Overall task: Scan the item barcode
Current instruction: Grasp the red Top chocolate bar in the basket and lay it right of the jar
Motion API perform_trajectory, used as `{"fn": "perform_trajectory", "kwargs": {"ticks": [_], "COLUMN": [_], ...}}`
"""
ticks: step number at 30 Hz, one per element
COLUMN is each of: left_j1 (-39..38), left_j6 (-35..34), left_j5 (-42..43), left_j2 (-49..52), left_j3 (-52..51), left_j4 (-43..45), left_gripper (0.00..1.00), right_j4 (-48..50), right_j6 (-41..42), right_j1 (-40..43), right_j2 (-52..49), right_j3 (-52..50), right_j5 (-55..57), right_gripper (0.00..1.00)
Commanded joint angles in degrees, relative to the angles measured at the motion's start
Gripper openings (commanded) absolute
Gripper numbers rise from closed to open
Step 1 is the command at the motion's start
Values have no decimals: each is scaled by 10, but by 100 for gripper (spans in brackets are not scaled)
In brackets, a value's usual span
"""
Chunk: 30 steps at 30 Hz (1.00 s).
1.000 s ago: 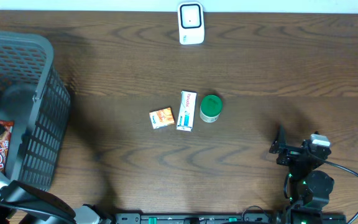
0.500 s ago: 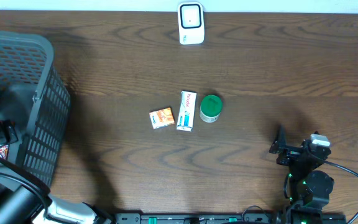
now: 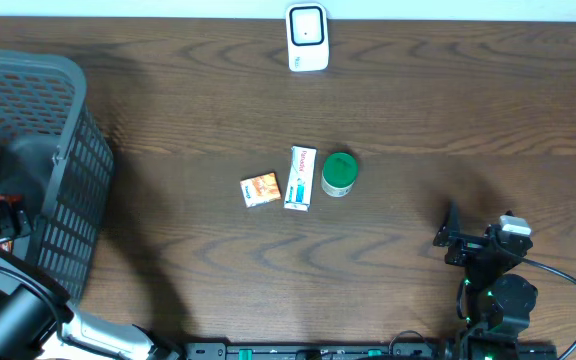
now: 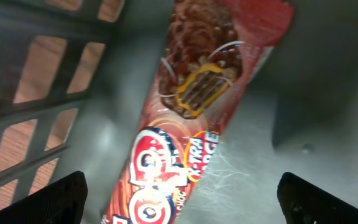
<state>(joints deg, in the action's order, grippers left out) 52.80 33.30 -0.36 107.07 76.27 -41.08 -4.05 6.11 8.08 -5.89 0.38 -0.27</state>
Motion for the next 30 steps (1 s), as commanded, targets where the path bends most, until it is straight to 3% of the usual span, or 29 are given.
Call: {"fn": "perform_trajectory", "kwargs": {"ticks": [1, 8, 9, 13, 17, 21, 26, 30], "left_j1": [16, 19, 19, 19, 19, 13, -21, -62], "left_j6": [7, 7, 7, 5, -3, -12, -90, -148], "left_j5": [-5, 1, 7, 27, 27, 27, 30, 135], "left_j2": [11, 42, 48, 74, 88, 78, 32, -47], "left_j3": [-3, -3, -3, -3, -3, -1, 29, 48], "left_j4": [9, 24, 24, 26, 26, 30, 30, 35], "left_gripper": [98, 99, 95, 69, 27, 8, 7, 7], "right_j4": [-2, -2, -2, -2, -2, -2, -2, -2], "right_j6": [7, 7, 7, 7, 7, 7, 7, 7], "right_j1": [-3, -3, -3, -3, -3, -3, -3, -3], "right_j2": [2, 2, 2, 2, 2, 2, 2, 2], "right_j3": [-1, -1, -1, -1, -1, -1, -1, -1], "right_j5": [0, -1, -1, -1, 0, -1, -1, -1], "right_gripper": [99, 99, 99, 99, 99, 99, 99, 99]}}
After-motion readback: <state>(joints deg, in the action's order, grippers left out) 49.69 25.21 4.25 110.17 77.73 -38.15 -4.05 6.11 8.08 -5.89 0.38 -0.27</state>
